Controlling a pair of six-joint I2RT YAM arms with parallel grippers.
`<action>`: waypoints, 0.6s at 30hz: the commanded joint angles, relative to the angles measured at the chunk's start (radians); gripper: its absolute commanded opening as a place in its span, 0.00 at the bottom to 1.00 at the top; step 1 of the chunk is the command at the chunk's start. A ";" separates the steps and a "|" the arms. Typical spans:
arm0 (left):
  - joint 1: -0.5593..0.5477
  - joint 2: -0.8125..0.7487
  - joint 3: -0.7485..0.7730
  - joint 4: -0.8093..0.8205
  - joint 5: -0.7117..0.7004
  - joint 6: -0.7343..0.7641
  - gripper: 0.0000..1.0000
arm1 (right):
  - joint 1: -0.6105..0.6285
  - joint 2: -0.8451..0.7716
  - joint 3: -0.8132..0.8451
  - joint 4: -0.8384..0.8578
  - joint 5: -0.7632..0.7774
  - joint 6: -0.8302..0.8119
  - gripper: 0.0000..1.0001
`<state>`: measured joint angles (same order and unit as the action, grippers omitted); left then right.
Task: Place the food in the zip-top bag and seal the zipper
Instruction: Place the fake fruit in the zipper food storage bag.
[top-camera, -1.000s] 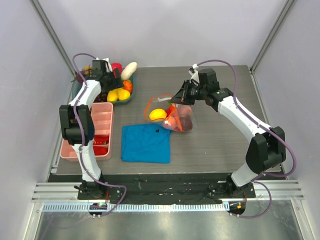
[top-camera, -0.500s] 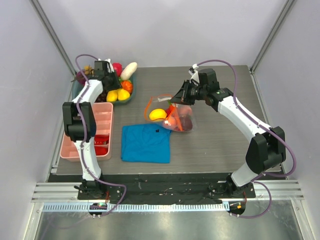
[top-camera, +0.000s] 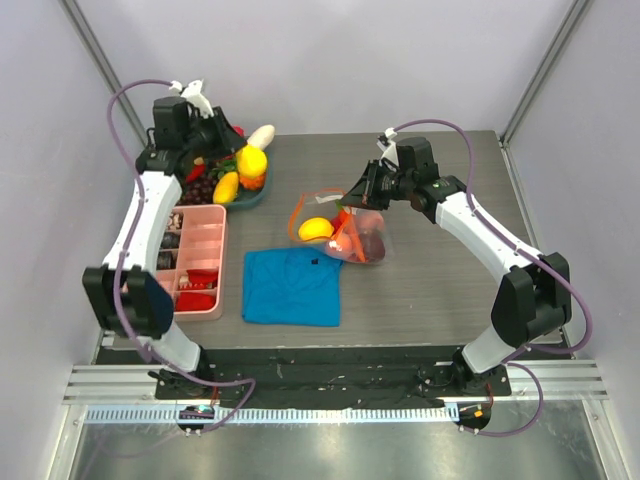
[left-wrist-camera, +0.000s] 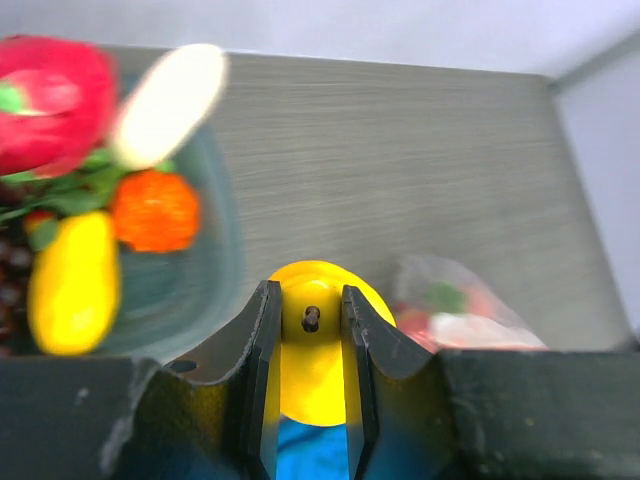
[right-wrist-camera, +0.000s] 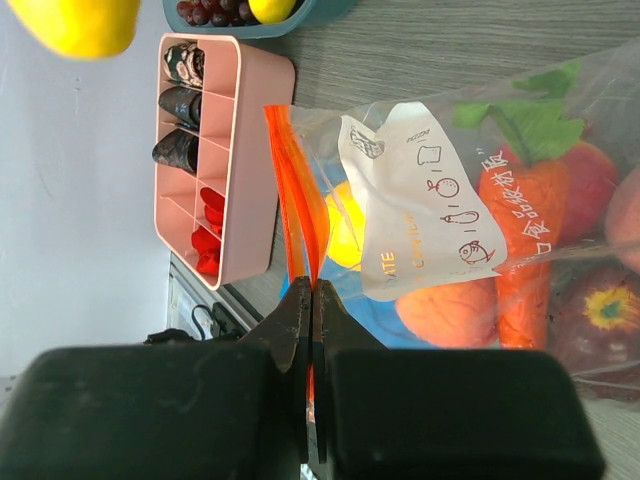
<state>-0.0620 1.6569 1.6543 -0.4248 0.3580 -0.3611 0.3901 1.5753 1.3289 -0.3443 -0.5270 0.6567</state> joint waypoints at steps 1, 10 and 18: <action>-0.140 -0.144 -0.148 0.033 0.075 -0.012 0.02 | -0.005 0.011 0.007 0.047 -0.016 0.006 0.01; -0.395 -0.137 -0.240 0.138 -0.071 -0.128 0.00 | -0.007 0.015 0.007 0.047 -0.022 0.009 0.01; -0.469 -0.008 -0.191 0.146 -0.194 -0.404 0.03 | -0.008 0.011 0.012 0.070 -0.041 0.041 0.01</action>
<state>-0.5037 1.6241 1.4063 -0.3393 0.2451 -0.6003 0.3885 1.5932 1.3289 -0.3363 -0.5449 0.6697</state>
